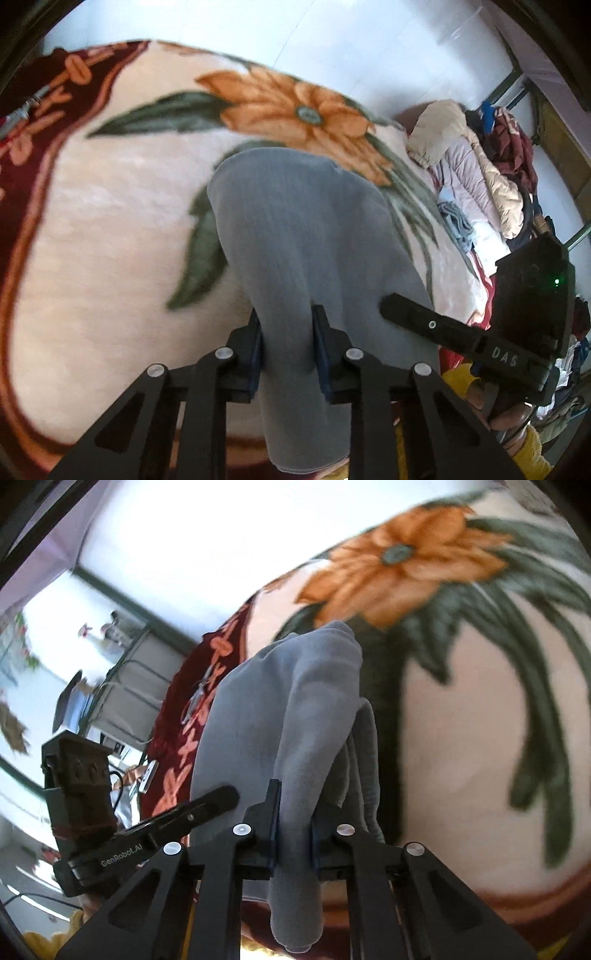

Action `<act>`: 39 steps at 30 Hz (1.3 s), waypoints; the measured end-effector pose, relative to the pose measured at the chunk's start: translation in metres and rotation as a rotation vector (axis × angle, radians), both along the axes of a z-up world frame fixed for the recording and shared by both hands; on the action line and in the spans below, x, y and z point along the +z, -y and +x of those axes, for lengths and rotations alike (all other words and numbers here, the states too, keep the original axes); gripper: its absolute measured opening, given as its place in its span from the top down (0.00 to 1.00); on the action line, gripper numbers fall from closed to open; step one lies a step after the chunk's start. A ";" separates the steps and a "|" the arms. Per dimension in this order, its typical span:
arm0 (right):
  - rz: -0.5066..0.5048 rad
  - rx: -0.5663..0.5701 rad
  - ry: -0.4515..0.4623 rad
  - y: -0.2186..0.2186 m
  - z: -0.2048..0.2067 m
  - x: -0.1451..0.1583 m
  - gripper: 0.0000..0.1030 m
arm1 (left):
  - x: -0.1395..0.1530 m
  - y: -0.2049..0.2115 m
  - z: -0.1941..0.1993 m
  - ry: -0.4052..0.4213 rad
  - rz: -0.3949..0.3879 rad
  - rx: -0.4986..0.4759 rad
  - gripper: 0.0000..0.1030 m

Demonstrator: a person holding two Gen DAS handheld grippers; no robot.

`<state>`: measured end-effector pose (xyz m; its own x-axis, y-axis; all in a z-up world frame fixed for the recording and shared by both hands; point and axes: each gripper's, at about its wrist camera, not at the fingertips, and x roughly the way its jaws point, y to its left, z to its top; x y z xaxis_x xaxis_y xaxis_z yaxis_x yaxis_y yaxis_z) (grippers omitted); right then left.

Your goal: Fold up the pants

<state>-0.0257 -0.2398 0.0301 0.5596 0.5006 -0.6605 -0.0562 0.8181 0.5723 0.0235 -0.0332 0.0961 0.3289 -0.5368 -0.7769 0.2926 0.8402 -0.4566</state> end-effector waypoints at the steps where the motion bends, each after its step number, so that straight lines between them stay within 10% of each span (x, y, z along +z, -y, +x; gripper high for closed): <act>1: -0.002 0.008 0.011 -0.005 0.001 0.004 0.87 | 0.005 -0.004 -0.002 0.015 0.005 0.003 0.76; 10: -0.025 0.076 0.055 -0.057 0.041 0.021 0.87 | 0.032 -0.055 0.022 0.093 0.023 0.041 0.76; 22: -0.151 0.108 -0.044 -0.095 0.098 -0.043 0.83 | -0.031 -0.098 0.085 0.017 0.095 0.065 0.72; 39: -0.408 0.177 0.086 -0.119 0.046 -0.002 0.78 | -0.011 -0.102 0.036 0.069 0.204 0.129 0.60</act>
